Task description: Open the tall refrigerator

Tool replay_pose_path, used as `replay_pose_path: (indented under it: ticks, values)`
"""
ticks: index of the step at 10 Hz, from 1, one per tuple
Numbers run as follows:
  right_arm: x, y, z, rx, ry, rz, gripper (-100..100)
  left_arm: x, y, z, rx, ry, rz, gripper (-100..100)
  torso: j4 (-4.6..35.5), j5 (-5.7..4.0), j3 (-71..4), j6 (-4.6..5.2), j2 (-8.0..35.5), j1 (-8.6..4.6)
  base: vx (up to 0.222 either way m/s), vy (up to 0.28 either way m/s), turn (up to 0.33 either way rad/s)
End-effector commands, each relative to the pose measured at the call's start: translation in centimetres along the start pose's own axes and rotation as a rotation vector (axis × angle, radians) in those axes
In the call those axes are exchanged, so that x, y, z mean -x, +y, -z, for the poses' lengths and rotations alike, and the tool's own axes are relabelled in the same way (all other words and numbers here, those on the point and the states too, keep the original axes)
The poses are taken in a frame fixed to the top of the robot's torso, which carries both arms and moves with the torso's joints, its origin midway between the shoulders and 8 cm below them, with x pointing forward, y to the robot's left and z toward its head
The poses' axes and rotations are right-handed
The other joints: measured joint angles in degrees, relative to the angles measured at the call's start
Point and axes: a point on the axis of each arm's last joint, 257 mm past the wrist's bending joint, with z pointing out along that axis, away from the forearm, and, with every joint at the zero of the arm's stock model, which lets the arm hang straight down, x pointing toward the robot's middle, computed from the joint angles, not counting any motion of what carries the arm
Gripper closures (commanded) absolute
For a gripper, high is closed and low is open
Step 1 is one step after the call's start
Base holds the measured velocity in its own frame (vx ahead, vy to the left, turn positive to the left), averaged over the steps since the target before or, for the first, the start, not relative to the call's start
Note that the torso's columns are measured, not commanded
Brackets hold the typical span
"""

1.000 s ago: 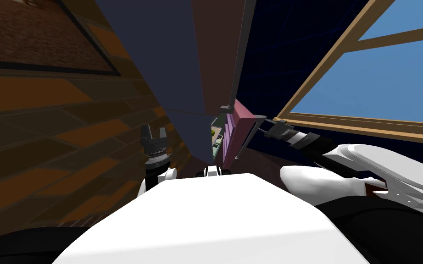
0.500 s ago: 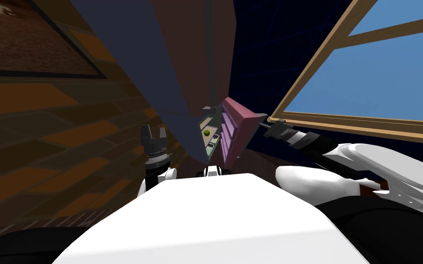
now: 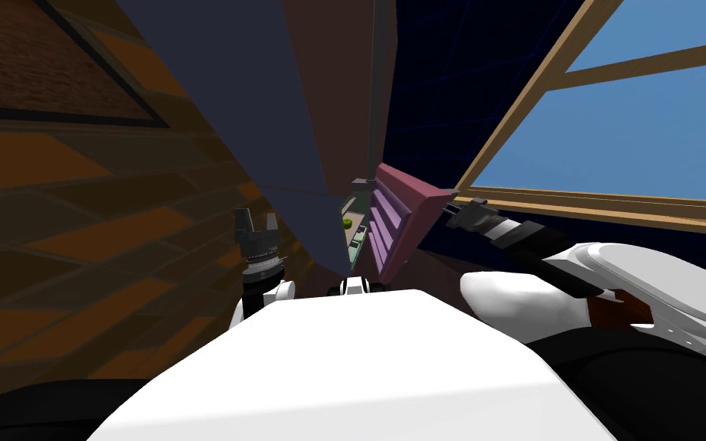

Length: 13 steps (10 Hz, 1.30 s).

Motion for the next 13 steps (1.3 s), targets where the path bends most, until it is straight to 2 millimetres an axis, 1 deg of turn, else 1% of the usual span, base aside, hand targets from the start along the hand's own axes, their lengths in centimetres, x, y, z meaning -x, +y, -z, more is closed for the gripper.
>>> replay_pose_path:
  ticks: [1, 3, 5, 7, 8, 10, 12, 13]
  values:
    - [-1.2, -1.9, 0.3, -0.05, 0.047, 0.095, -100, 0.0, 0.0, 0.0, 0.0, 0.0, 0.0, 0, 0.1, 0.09, 0.0, 0.0, 0.0, 0.06, 0.051, 0.119, -0.092]
    - [-2.4, -3.0, 0.8, -0.08, 0.09, 0.162, -100, 0.0, 0.0, 0.0, 0.0, 0.0, 0.0, 0, 0.1, 0.2, 0.0, -0.12, 0.0, 0.32, 0.058, 0.117, -0.093]
    - [-3.4, -3.9, 1.3, -0.105, 0.127, 0.216, -100, 0.0, 0.0, 0.0, 0.0, 0.0, 0.0, 0, -0.2, -0.12, 0.0, -0.02, -0.1, 0.14, 0.05, 0.113, -0.053]
    - [-3.2, -3.8, 1.1, -0.1, 0.119, 0.201, -100, 0.0, 0.0, 0.0, 0.0, 0.0, 0.0, 0, -0.1, -0.37, 0.3, 0.32, 0.3, -0.5, 0.01, 0.038, -0.009]
    - [-3.1, -3.6, 1.1, -0.096, 0.116, 0.199, 100, 0.0, 0.0, 0.0, 0.0, 0.0, 0.0, 0, 0.0, -0.42, 0.3, 0.31, 0.4, -0.69, -0.003, 0.015, 0.004]
    - [-1.8, -3.1, 0.5, -0.081, 0.078, 0.198, 100, 0.0, 0.0, 0.0, 0.0, 0.0, 0.0, 0, 0.0, -0.41, 0.3, 0.29, 0.3, -0.76, 0.001, -0.161, 0.068]
    - [-0.5, -2.8, 0.0, -0.068, 0.042, 0.199, 100, 0.0, 0.0, 0.0, 0.0, 0.001, -0.001, 0, -0.1, -0.46, 0.3, 0.36, 0.3, -0.74, -0.001, -0.375, 0.063]
    - [0.2, -2.6, -0.2, -0.062, 0.023, 0.2, 100, 0.0, 0.0, 0.0, 0.0, 0.001, -0.001, 0, -0.1, -0.49, 0.5, 0.34, 0.5, -0.49, 0.001, -0.367, 0.118]
